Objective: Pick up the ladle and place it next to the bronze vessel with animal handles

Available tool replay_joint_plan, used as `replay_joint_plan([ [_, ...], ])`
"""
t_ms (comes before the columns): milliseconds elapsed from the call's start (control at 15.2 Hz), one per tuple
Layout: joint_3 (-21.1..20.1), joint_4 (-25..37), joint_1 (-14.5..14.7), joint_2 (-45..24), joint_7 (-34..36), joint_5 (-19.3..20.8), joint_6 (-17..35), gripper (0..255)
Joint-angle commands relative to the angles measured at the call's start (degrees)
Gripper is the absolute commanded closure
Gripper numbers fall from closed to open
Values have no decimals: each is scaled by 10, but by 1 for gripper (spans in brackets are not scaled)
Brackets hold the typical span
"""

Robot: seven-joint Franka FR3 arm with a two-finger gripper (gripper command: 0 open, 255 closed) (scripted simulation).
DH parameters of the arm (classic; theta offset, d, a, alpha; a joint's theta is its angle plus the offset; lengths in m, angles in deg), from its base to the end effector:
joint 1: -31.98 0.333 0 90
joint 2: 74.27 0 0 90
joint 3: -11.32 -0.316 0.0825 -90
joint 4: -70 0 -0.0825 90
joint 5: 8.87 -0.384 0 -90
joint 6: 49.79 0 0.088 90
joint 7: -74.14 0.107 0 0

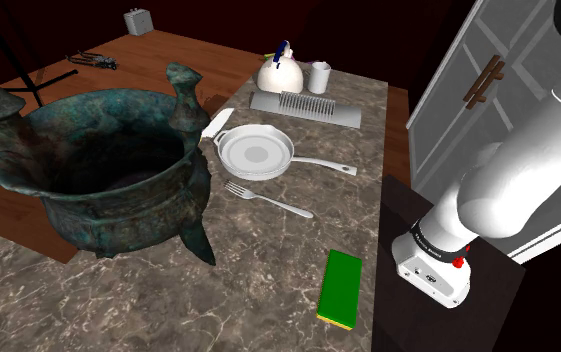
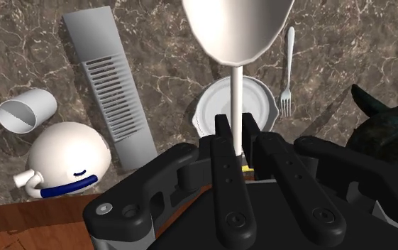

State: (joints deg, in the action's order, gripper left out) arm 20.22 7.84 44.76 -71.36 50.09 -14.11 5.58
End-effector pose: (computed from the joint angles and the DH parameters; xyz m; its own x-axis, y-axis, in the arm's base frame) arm 0.4331 0.0384 0.8076 0.8581 0.5129 -0.0249 0.5079 -0.8549 -0.1057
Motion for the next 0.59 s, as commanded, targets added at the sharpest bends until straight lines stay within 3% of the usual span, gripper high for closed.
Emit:
replay_joint_plan([
  [0, -19, -36, 16, 28, 34, 1, 12, 255],
  [528, -97, -116, 64, 96, 166, -16, 35, 255],
])
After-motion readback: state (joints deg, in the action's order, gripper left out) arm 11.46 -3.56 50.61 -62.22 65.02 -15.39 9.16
